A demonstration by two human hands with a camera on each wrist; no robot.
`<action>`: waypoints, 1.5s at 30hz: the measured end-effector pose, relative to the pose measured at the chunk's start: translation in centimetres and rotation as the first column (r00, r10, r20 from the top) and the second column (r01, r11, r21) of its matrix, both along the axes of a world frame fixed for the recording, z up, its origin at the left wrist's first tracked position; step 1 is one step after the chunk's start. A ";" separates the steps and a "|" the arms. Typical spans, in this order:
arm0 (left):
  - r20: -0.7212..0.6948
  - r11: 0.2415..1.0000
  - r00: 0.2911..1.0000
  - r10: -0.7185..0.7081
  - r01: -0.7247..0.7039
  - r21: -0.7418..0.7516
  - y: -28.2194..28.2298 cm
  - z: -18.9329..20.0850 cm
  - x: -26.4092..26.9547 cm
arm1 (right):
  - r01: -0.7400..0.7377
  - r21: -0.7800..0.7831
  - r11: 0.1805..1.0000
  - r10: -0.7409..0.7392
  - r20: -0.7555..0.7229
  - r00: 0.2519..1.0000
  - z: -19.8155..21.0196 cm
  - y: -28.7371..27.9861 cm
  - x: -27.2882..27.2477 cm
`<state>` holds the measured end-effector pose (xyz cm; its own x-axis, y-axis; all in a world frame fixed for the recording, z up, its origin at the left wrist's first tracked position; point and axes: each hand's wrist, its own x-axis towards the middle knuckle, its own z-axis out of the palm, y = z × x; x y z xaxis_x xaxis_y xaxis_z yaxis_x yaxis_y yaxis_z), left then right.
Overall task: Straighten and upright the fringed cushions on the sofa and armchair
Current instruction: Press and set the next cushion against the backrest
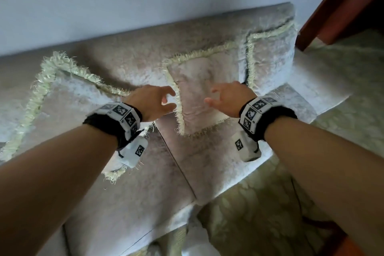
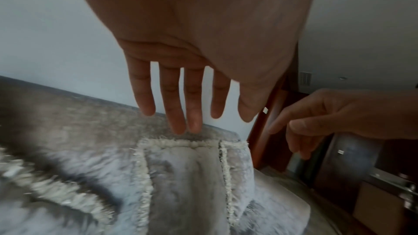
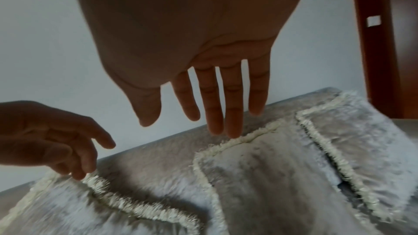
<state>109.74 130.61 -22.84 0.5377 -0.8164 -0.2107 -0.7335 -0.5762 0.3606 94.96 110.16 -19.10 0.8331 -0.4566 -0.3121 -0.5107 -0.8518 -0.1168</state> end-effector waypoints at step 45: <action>0.015 0.592 0.622 0.783 -0.738 -0.324 -33.1 -27.1 5.1 | -0.169 0.226 0.959 0.048 0.458 0.888 -30.0 -43.3 14.1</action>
